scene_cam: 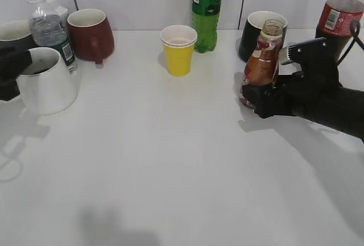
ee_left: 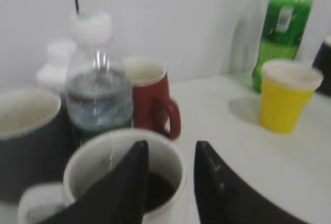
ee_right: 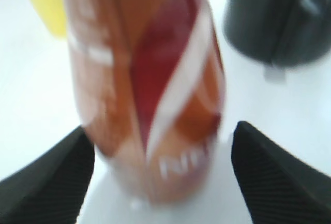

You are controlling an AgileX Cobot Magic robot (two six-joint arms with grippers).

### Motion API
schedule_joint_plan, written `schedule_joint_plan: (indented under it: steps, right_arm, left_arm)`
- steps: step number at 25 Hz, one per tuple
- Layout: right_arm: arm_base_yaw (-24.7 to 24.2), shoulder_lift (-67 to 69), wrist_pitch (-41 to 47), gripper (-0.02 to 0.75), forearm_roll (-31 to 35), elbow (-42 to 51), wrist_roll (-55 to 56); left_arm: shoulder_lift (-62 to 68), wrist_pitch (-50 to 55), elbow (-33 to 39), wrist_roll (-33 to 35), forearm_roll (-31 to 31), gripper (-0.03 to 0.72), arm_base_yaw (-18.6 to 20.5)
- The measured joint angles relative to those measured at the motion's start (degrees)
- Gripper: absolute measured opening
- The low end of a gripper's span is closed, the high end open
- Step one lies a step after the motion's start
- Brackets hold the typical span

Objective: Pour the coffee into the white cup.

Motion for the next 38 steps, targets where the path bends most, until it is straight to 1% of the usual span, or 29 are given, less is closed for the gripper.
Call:
schedule_joint_plan:
  steps: [3,6,8,9,13,14,17,20,22,25,28,30,32,36,38]
  right_arm:
    - [0.0,-2.0,4.1,0.644,0.0,0.6,0.1]
    - [0.0,-4.9,9.7,0.644,0.0,0.7,0.1]
    - [0.0,-7.4,14.3,0.643,0.0,0.7,0.2]
    - [0.0,-8.4,17.1,0.643,0.0,0.7,0.2]
    - [0.0,-13.4,28.8,0.622,0.0,0.7,2.3]
    - [0.0,-14.8,31.8,0.613,0.0,0.6,3.0]
    - [0.0,-19.0,38.0,0.592,0.0,-0.3,4.0]
    - [0.0,-22.6,43.3,0.587,0.4,-1.9,4.2]
    - [0.0,-24.6,47.1,0.585,2.0,-3.1,4.2]
    - [0.0,-26.6,54.6,0.583,4.7,-4.8,4.2]
    - [0.0,-28.1,63.9,0.578,7.5,-7.8,4.0]
    - [0.0,-29.0,69.1,0.577,10.9,-10.0,1.9]
    - [0.0,-30.2,73.7,0.576,15.3,-12.1,-2.4]
    - [0.0,-34.6,80.0,0.575,28.4,-13.5,-14.4]
    - [0.0,-37.4,82.5,0.575,32.3,-13.5,-18.3]
  left_arm:
    - [0.0,8.8,-2.0,-2.2,-0.1,0.239,-2.2]
    - [0.0,20.7,-4.6,-4.7,-0.7,0.239,-6.0]
    - [0.0,30.0,-6.8,-5.9,-2.0,0.239,-8.9]
    - [0.0,35.0,-8.2,-6.3,-4.0,0.239,-10.4]
    - [-0.6,53.1,-14.5,-7.0,-15.7,0.239,-15.3]
    - [-0.8,57.4,-16.0,-7.0,-17.4,0.239,-16.3]
    - [-2.0,66.8,-20.6,-7.0,-19.5,0.239,-18.3]
    - [-3.9,73.9,-23.5,-7.0,-21.9,0.239,-18.7]
    - [-5.7,77.8,-24.9,-7.0,-23.3,0.239,-18.8]
    - [-9.4,81.9,-26.1,-7.0,-25.4,0.239,-18.8]
    - [-13.7,87.3,-27.4,-7.0,-27.0,0.239,-18.8]
    - [-17.0,91.6,-27.9,-6.5,-27.6,0.239,-18.8]
    - [-20.3,95.0,-28.1,-3.8,-28.5,0.239,-18.8]
    - [-27.4,100.5,-28.1,3.7,-29.2,0.239,-18.9]
    - [-31.1,102.6,-28.1,6.9,-29.3,0.239,-18.9]
